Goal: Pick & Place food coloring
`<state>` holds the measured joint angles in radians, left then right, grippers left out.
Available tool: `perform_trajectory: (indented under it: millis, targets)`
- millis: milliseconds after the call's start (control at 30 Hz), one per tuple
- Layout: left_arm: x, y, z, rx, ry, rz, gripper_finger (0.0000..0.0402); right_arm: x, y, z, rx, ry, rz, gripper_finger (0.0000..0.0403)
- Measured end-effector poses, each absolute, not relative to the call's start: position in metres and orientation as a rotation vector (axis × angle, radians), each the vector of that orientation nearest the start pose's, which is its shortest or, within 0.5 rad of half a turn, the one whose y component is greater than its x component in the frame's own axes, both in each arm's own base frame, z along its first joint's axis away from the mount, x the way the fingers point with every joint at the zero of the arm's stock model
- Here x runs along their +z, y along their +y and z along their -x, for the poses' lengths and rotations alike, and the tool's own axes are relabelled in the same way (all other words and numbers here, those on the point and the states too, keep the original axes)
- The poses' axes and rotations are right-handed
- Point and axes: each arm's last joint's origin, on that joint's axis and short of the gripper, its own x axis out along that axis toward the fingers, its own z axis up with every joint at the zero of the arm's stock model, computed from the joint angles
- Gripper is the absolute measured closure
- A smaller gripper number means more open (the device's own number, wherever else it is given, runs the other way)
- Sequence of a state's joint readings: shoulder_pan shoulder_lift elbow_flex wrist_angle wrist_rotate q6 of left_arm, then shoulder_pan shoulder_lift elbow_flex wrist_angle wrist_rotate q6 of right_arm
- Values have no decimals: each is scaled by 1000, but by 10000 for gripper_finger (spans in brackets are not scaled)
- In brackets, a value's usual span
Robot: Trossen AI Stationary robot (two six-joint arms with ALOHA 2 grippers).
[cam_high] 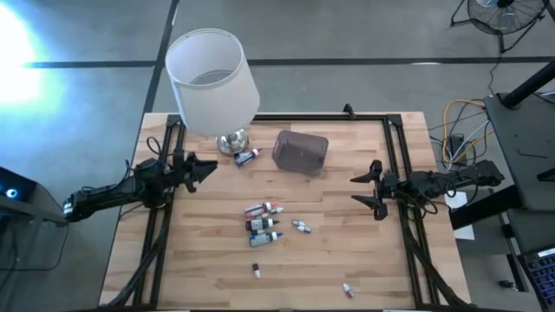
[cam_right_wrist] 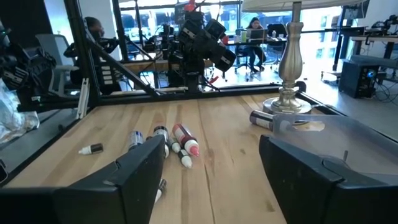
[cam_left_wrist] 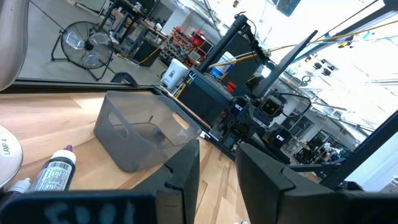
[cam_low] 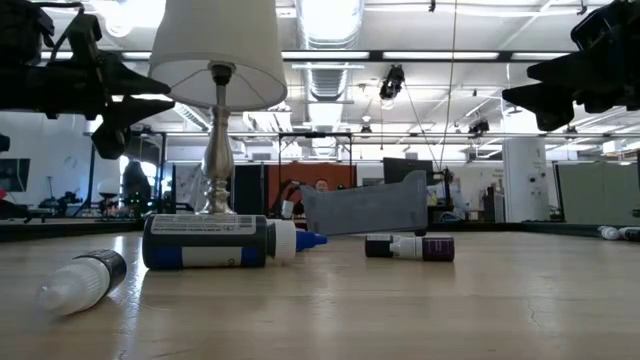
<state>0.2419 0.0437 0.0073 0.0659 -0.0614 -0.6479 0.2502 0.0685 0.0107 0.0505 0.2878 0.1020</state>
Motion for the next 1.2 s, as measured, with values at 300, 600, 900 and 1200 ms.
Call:
perform_trajectory:
  millis: [300,600,900,1200]
  targets:
    - [169,26,-97,283,-127,640,316,167,17,-99,-38,5,-96,145]
    - [169,26,-97,283,-127,640,317,167,17,-99,-38,5,-101,152]
    - [169,26,-97,283,-127,640,316,167,17,-99,-38,5,-96,143]
    - [169,26,-97,283,-127,640,316,167,17,-99,-38,5,-97,148]
